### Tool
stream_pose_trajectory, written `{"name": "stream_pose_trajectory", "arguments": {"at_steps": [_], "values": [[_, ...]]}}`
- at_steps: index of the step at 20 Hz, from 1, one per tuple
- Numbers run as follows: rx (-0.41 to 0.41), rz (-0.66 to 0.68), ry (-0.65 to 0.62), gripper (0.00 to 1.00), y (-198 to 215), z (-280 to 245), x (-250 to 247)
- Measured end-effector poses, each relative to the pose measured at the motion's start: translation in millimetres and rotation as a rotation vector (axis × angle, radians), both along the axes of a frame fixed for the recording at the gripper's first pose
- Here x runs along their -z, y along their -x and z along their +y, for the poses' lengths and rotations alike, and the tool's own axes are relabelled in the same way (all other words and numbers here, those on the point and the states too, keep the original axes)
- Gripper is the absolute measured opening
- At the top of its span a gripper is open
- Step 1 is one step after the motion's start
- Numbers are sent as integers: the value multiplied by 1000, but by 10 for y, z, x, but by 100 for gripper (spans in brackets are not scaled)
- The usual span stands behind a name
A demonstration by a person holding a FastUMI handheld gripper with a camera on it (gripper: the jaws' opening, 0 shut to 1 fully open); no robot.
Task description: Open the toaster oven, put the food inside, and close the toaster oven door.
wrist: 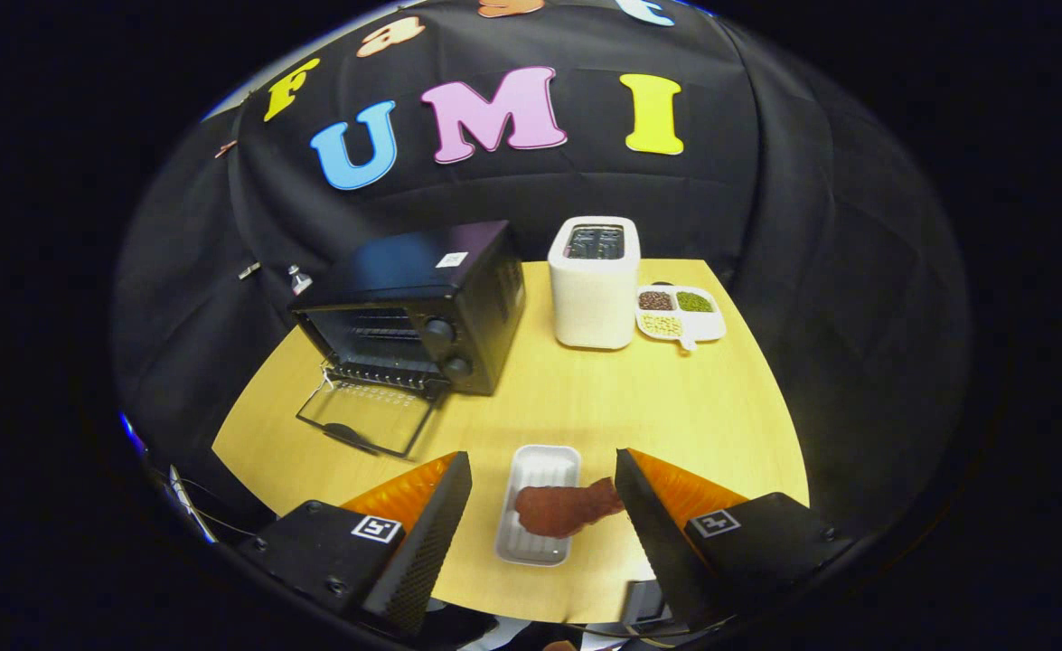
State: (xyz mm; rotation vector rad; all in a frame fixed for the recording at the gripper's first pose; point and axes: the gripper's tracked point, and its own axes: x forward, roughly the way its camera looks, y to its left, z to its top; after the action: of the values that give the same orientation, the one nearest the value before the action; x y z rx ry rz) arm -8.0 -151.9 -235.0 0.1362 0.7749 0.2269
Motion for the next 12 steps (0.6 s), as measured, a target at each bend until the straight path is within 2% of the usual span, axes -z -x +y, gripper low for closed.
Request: {"name": "stream_pose_trajectory", "arguments": {"at_steps": [2, 5, 7, 8, 11, 12], "values": [[-1, 48, -15, 99, -53, -223, 175], [-26, 199, -96, 95, -3, -346, 540], [-44, 298, -177, 86, 74, -292, 734], [-53, 327, -199, 78, 65, -300, 839], [-84, 386, -201, 76, 82, -277, 1119], [-94, 409, -219, 67, 101, -237, 1169]]}}
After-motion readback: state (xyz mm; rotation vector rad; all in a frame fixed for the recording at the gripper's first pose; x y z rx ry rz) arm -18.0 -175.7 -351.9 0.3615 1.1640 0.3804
